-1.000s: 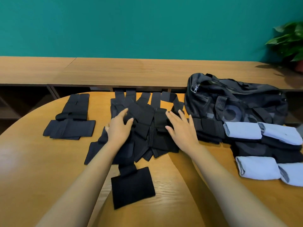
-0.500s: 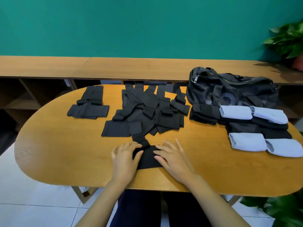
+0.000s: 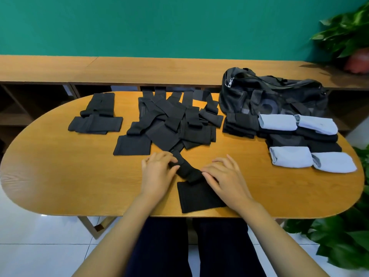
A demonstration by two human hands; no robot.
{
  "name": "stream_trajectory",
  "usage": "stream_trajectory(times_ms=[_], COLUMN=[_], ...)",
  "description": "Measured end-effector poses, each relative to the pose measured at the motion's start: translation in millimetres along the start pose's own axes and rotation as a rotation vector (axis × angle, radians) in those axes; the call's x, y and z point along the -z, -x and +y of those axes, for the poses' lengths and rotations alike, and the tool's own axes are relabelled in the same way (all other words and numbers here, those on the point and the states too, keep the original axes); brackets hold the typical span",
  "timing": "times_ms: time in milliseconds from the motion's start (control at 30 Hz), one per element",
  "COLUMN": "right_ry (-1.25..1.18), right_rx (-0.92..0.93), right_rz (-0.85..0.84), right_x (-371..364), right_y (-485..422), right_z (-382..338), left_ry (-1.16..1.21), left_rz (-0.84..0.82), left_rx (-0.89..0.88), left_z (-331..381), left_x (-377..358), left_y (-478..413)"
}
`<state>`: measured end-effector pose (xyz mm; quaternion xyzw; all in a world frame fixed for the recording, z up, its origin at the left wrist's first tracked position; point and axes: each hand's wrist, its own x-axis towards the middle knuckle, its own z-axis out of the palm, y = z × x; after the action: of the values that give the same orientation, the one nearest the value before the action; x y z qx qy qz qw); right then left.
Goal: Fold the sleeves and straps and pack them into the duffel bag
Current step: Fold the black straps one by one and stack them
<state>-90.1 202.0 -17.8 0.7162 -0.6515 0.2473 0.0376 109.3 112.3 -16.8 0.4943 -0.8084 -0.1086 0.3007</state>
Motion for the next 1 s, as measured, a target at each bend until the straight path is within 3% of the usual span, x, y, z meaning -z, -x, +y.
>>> stream_trajectory(times_ms=[200, 433, 667, 900, 1000], right_ry=[0.071, 0.079, 0.085, 0.269, 0.183], right_rx=[0.090, 0.090, 0.073, -0.049, -0.134], right_rz=[-0.255, -0.235, -0.206, -0.366, -0.396], right_x=[-13.6, -23.3, -23.6, -18.3, -14.3], right_y=[-26.8, -21.0, -11.0, -12.1, -18.3], right_z=[-24.8, -19.1, -15.1, -11.6, -2.4], left_ry=[-0.240, -0.469, -0.367, -0.362, -0.326], left_rz=[-0.122, -0.055, 0.211, 0.184, -0.015], left_rx=[-0.061, -0.323, -0.145, -0.304, -0.187], left_z=[-4.3, -10.3, -28.2, 26.7, 47.4], left_x=[-3.1, -9.3, 18.7, 7.6, -5.3], left_y=[-20.4, -25.3, -73.1, -121.9, -133.0])
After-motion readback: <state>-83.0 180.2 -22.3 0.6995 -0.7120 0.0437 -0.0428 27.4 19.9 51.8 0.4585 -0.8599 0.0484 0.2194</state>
